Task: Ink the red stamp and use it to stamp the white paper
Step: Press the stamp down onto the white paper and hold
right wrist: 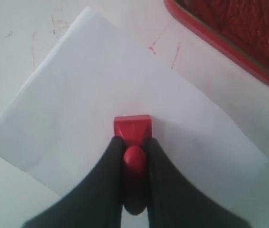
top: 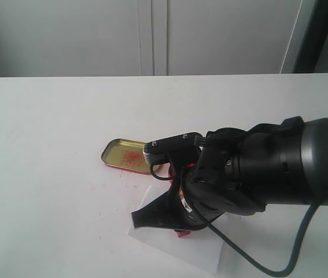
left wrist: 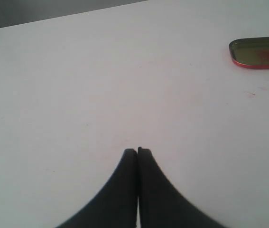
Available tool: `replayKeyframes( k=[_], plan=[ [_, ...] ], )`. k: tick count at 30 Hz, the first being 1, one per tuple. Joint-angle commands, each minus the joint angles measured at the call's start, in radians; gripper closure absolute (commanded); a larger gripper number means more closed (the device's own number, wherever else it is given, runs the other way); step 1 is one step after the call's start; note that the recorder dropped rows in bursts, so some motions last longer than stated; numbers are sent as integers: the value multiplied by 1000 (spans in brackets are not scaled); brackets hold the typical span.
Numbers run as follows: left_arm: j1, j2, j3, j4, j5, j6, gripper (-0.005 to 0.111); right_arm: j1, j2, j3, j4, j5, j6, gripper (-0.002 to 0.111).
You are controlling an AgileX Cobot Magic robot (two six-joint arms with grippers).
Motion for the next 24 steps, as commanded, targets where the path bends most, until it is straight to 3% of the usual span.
replayKeyframes(
  k=[1, 24],
  plan=[
    [3, -3, 3, -3, -3, 3, 107, -2, -10, 3, -11, -7, 5, 108],
    [3, -3, 3, -3, -3, 3, 107, -2, -10, 3, -12, -56, 9, 108]
  ],
)
